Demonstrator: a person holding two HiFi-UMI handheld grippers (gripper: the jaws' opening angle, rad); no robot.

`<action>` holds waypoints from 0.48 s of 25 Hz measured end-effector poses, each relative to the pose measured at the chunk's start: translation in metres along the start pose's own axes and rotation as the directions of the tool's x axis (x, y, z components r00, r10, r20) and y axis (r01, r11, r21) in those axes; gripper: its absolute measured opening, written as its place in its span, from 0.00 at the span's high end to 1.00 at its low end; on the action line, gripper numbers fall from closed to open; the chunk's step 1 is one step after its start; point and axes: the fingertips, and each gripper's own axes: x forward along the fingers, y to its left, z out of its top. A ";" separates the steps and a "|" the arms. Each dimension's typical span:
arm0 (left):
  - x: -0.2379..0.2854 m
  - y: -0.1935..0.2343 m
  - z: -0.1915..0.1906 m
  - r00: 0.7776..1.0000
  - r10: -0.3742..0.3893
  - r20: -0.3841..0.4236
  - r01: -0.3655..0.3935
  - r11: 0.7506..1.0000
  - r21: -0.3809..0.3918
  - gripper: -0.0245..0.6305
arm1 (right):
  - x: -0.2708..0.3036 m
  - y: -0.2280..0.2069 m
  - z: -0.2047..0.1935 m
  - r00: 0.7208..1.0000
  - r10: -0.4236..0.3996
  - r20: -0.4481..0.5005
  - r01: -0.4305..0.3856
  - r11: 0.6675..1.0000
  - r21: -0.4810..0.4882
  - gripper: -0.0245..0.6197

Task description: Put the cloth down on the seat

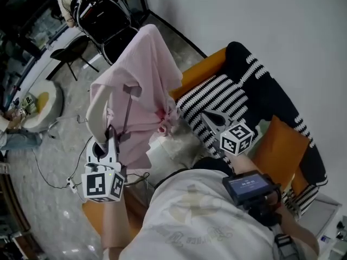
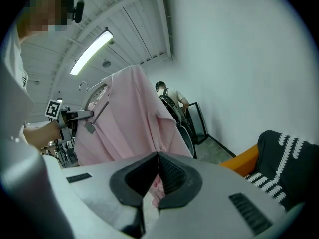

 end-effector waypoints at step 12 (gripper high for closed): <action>0.092 -0.043 0.061 0.992 -0.098 0.075 0.097 0.995 0.016 0.90 | -0.011 -0.085 0.015 0.998 -0.061 0.021 0.059 0.996 0.067 0.94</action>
